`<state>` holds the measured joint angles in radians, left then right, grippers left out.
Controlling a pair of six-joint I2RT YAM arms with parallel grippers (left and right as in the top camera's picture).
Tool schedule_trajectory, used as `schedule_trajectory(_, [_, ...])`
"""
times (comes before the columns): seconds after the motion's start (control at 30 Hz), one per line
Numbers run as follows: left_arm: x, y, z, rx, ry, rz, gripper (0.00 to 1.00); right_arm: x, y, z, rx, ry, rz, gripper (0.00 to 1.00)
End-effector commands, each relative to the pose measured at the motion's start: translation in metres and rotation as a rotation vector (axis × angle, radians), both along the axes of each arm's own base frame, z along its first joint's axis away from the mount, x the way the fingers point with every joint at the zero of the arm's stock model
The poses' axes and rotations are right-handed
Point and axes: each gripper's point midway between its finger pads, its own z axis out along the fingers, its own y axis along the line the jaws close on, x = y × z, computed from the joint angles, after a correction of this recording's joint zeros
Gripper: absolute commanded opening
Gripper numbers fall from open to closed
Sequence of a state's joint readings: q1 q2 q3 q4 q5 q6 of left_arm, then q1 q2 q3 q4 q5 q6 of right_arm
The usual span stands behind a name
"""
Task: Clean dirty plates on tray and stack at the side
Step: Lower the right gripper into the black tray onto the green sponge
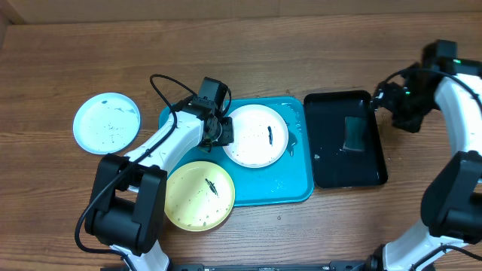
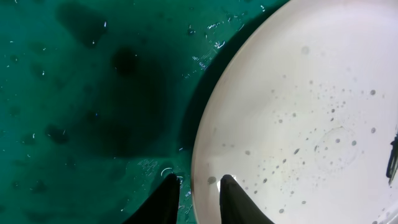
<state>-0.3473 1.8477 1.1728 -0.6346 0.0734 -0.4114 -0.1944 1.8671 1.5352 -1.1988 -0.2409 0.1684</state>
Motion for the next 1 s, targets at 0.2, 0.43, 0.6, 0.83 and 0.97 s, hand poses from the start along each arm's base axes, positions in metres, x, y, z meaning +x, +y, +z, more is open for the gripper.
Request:
schedule_trajectory(0.2, [-0.005,-0.001,-0.012,0.017,0.023,-0.024,0.18,-0.006,0.031,-0.003,-0.168,0.014,0.153,0.81])
schedule_trajectory(0.43, [-0.006,0.0,-0.016,0.02,0.033,-0.025,0.09,-0.013,0.051,-0.015,-0.187,0.032,0.217,0.8])
schedule_trajectory(0.6, [-0.01,0.002,-0.014,0.029,0.056,-0.028,0.04,-0.022,0.064,-0.031,-0.187,0.05,0.258,0.79])
schedule_trajectory(0.83, [-0.011,0.002,-0.012,0.033,0.069,-0.028,0.04,-0.031,0.067,-0.052,-0.259,0.064,0.298,0.75])
schedule_trajectory(0.97, [-0.011,0.002,-0.012,0.033,0.068,-0.027,0.04,-0.027,0.057,-0.055,-0.321,0.05,0.292,0.73])
